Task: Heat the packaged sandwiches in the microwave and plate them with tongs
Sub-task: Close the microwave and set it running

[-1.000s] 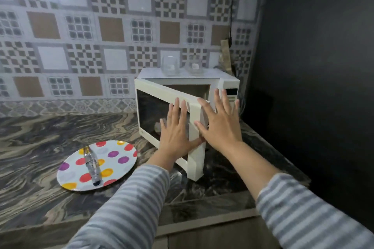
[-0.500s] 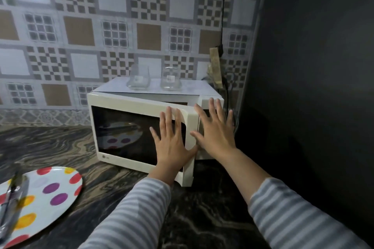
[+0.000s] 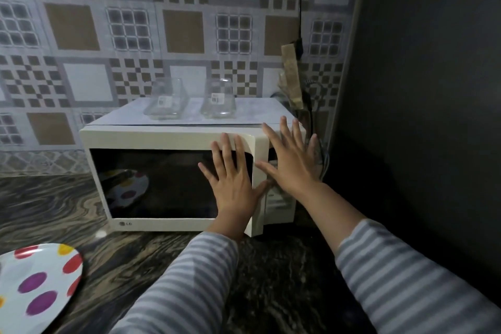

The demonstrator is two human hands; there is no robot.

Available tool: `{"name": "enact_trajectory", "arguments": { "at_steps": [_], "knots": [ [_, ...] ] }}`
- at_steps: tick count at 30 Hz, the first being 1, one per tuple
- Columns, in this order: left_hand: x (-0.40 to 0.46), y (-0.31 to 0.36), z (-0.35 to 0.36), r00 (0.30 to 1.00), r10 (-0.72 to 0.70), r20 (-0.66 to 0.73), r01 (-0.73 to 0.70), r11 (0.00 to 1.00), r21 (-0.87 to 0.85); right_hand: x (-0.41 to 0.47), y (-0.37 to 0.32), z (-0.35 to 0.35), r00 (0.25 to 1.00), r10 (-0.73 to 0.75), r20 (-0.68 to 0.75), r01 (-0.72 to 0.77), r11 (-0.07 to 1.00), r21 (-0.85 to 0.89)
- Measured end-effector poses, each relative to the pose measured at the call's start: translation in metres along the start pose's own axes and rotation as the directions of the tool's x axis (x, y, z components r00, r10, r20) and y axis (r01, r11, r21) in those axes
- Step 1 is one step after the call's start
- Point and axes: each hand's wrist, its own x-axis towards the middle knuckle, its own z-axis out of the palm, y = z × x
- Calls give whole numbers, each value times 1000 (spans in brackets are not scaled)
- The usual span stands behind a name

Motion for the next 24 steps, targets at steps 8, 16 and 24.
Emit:
{"name": "enact_trajectory", "arguments": {
  "at_steps": [8,16,24],
  "knots": [
    [7,-1,10,1000,16,-16,-15,1000,28,16,8,1,993,-117,23,119,988,-95],
    [12,2,16,999,10,-32,-9,999,45,20,8,8,994,-110,-27,104,981,-165],
    [20,1,17,1000,-7,9,6,996,88,23,6,11,995,-89,-54,77,978,-192]
  ]
}}
